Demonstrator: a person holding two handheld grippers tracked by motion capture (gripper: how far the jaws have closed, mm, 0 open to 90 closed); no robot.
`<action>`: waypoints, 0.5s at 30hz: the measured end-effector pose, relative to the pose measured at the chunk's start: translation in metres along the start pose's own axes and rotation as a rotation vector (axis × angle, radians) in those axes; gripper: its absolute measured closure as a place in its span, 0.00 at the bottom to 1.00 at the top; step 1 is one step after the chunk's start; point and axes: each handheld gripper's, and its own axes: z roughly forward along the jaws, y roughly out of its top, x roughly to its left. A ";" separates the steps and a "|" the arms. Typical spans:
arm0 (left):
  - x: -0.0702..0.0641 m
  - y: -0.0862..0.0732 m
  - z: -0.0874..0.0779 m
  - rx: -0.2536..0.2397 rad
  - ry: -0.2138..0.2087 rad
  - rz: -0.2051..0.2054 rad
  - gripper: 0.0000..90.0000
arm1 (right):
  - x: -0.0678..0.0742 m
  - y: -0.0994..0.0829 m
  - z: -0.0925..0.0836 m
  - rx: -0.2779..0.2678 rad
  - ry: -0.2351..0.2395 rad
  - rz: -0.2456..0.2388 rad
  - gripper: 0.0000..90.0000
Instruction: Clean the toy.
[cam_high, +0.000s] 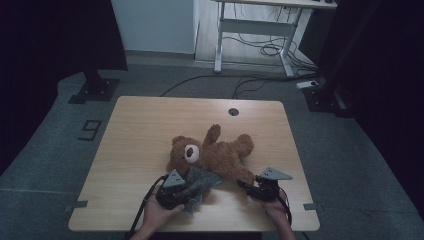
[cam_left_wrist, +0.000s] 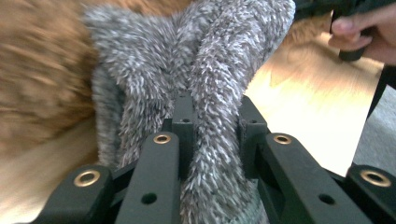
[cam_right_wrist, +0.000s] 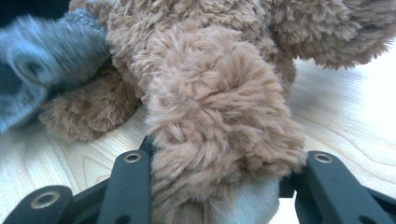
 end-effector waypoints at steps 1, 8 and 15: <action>0.001 0.002 -0.004 -0.014 0.004 0.000 0.82 | 0.000 0.000 0.000 0.000 0.000 0.000 0.61; 0.005 0.038 -0.026 -0.099 0.044 0.033 0.82 | 0.000 0.000 0.000 -0.001 0.000 0.003 0.61; 0.017 0.078 -0.014 -0.111 0.071 0.045 0.82 | 0.000 -0.001 0.001 0.000 0.002 0.008 0.61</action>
